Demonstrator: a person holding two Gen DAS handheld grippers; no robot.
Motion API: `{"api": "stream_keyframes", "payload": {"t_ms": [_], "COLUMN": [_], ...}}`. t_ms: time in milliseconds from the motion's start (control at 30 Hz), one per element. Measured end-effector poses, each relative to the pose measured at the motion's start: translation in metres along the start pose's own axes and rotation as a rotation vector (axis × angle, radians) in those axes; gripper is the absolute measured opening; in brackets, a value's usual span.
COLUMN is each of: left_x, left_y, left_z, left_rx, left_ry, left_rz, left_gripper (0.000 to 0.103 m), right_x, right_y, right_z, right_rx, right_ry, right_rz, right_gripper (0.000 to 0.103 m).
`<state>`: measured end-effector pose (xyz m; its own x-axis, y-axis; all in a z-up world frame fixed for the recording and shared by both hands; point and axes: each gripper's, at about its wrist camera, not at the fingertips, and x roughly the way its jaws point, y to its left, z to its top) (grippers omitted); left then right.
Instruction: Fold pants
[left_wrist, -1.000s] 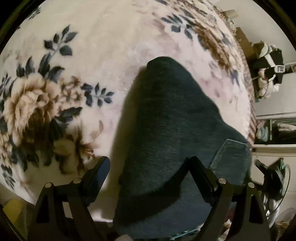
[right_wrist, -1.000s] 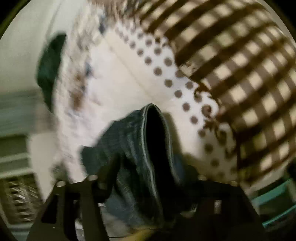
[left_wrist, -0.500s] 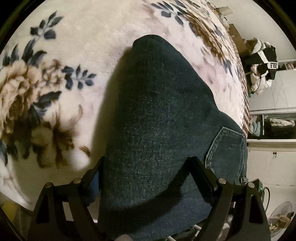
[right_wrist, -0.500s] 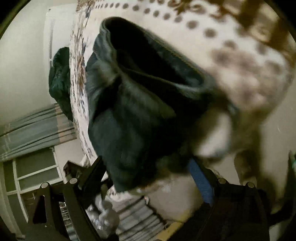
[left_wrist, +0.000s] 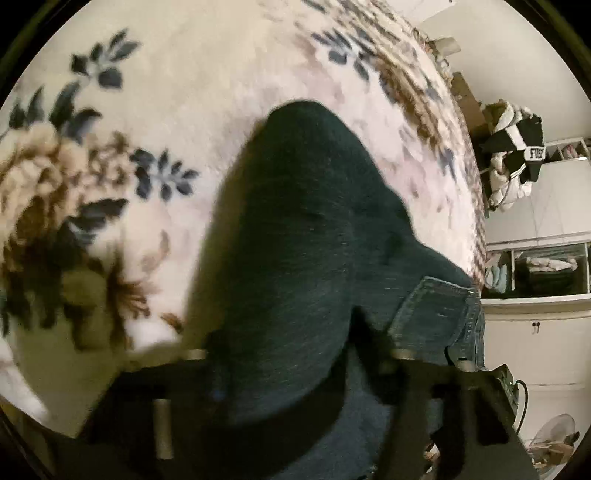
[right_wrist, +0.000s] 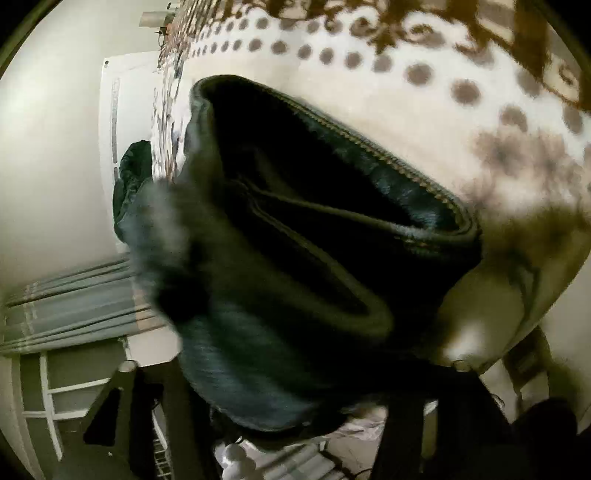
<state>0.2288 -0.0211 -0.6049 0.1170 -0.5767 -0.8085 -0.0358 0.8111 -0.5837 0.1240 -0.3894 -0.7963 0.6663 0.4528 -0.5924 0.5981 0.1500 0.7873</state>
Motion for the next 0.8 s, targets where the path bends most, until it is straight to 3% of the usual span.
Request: {"api": "stream_keyframes", "payload": {"t_ms": [100, 233, 467, 600, 800], "left_x": [-0.017, -0.044, -0.110, -0.142, -0.163], "left_y": [-0.011, -0.028, -0.059, -0.078, -0.089], "left_z": [-0.005, -0.006, 0.012, 0.051, 0.162], "left_rx": [0.033, 0.047, 0.062, 0.084, 0.121], "left_ry": [-0.022, -0.034, -0.070, -0.123, -0.204], "left_rz": [-0.010, -0.015, -0.040, -0.061, -0.084], "left_gripper": [0.020, 0.018, 0.018, 0.018, 0.018], "right_x": [-0.001, -0.009, -0.036, -0.028, 0.028], "right_y": [0.017, 0.039, 0.098, 0.154, 0.253], "right_z": [-0.007, -0.018, -0.024, -0.016, 0.023], "right_rx": [-0.039, -0.067, -0.124, -0.156, -0.190], "right_ry": [-0.018, -0.025, 0.011, 0.000, -0.054], "right_rz": [-0.033, -0.051, -0.025, 0.018, 0.095], "right_gripper": [0.045, 0.039, 0.038, 0.038, 0.038]}}
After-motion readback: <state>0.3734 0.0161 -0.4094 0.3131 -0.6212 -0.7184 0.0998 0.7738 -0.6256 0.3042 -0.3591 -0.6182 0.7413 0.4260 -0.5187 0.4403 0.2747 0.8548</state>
